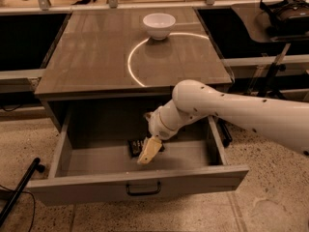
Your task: Pick rxbar chocolate from top drawer and place on counter
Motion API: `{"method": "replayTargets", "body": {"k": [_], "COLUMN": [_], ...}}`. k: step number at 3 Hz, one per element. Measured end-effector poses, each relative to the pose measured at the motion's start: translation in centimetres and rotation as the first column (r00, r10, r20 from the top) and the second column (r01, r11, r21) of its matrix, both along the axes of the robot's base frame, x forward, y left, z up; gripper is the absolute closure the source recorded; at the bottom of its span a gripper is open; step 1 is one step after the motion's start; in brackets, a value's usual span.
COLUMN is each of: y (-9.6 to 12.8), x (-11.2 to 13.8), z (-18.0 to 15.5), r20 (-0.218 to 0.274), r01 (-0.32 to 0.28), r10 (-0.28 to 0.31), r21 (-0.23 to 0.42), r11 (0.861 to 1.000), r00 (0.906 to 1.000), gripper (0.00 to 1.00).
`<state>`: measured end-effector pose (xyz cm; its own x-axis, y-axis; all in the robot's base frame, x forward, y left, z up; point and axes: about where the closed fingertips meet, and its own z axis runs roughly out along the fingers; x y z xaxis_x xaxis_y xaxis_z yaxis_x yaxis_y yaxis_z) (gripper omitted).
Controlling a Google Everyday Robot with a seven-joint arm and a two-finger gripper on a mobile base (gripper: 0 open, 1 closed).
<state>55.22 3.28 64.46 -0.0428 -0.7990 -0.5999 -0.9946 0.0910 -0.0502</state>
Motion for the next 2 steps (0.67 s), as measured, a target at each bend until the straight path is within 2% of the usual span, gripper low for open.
{"method": "replayTargets", "body": {"k": [2], "y": [0.9], "x": [-0.3], "z": [-2.8], "r20": [-0.029], "r01": [-0.009], "r10": [0.008], "r21": [-0.042], "r11": [0.999], "r00": [0.9995], "gripper": [0.0]}}
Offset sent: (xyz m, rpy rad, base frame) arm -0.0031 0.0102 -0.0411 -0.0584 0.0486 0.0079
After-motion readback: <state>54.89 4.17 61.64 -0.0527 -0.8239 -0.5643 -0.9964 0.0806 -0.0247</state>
